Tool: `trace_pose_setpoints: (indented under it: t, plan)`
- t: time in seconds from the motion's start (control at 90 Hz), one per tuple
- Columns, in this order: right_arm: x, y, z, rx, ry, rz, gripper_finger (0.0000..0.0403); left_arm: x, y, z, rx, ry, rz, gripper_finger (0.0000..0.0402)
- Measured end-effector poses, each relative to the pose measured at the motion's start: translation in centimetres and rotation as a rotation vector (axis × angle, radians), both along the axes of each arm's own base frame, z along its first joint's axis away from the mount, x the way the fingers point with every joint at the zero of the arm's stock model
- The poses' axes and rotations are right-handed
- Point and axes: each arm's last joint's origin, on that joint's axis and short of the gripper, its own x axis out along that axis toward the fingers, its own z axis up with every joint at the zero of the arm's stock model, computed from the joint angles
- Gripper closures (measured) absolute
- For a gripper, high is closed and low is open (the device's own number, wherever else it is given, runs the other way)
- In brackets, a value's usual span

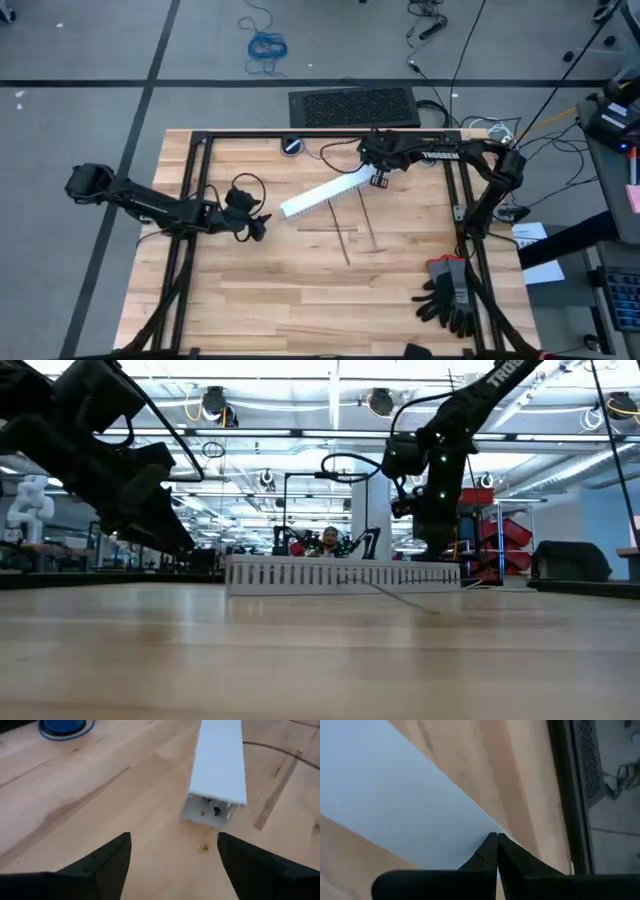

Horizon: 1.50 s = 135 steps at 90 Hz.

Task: Ziptie cables
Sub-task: Return to home position

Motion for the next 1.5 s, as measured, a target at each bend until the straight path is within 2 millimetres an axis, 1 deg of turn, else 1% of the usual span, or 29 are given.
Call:
trace_pose_setpoints:
  t: [0.144, 0.244, 0.3, 0.444, 0.589, 0.678, 0.767, 0.822, 0.878, 0.944, 1.0, 1.056, 1.1, 1.144, 1.222, 1.3, 1.356, 1.444, 1.5]
  plan:
    - [-0.2, 0.6, 1.0, 0.0, -0.035, 0.03, 0.0403, 0.0, 0.2, 0.0, 0.0, -0.001, 0.014, 0.011]
    - [-0.5, 1.1, 2.7, -0.02, -0.08, 0.05, 0.0403, 0.0, 0.3, 0.0, 0.001, 0.002, 0.025, 0.011]
    - [-1.0, 1.2, 3.5, -0.028, -0.088, 0.042, 0.0403, 0.0, 0.4, 0.0, 0.001, 0.001, 0.031, 0.011]
    - [-2.5, 1.1, 4.7, -0.026, -0.081, -0.011, 0.0403, 0.0, 0.5, 0.0, 0.002, 0.004, 0.032, 0.011]
    - [-2.9, 1.2, 5.0, -0.016, -0.088, -0.05, 0.0403, -0.2, 0.5, -0.2, 0.006, 0.028, 0.033, 0.011]
    - [-2.5, 1.7, 5.2, -0.016, -0.109, -0.04, 0.0403, 0.1, 0.4, 0.1, 0.035, -0.001, 0.021, 0.011]
    - [-1.7, 2.7, 5.2, 0.029, -0.154, 0.016, 0.0403, 0.9, 0.0, 1.3, 0.093, -0.113, -0.035, 0.011]
    - [-1.2, 3.5, 5.8, 0.076, -0.239, 0.073, 0.0403, 1.4, -0.2, 2.8, 0.148, -0.198, -0.08, 0.011]
    - [-0.7, 4.4, 7.0, 0.119, -0.363, 0.149, 0.0403, 1.7, -0.4, 4.6, 0.213, -0.272, -0.115, 0.011]
    - [-0.7, 5.5, 9.0, 0.139, -0.506, 0.236, 0.0403, 1.6, -0.4, 6.3, 0.294, -0.332, -0.142, 0.011]
    - [-1.4, 6.3, 11.0, 0.126, -0.626, 0.292, 0.0403, 1.1, -0.3, 7.5, 0.355, -0.372, -0.158, 0.011]
    - [-2.9, 7.1, 12.7, 0.11, -0.729, 0.331, 0.0403, 0.6, -0.1, 8.5, 0.392, -0.417, -0.17, 0.011]
    - [-4.4, 7.7, 13.5, 0.106, -0.802, 0.346, 0.0403, 0.2, 0.1, 9.0, 0.399, -0.443, -0.192, 0.011]
    - [-6.0, 8.4, 13.8, 0.097, -0.872, 0.359, 0.0403, 0.0, 0.4, 9.1, 0.389, -0.454, -0.236, 0.011]
    - [-8.8, 9.8, 13.4, 0.105, -0.999, 0.424, 0.0403, 0.1, 0.7, 9.2, 0.359, -0.473, -0.326, 0.011]
    - [-11.1, 11.4, 11.9, 0.131, -1.178, 0.52, 0.0403, 0.7, 1.1, 9.0, 0.347, -0.486, -0.36, 0.011]
    - [-12.2, 12.2, 10.1, 0.148, -1.336, 0.566, 0.0403, 1.4, 1.3, 8.7, 0.345, -0.489, -0.366, 0.011]
    - [-13.3, 13.3, 6.9, 0.164, -1.585, 0.612, 0.0403, 2.7, 1.5, 8.2, 0.341, -0.526, -0.382, 0.011]
    - [-13.8, 13.6, 5.2, 0.192, -1.673, 0.614, 0.0403, 3.4, 1.6, 7.7, 0.324, -0.538, -0.385, 0.011]
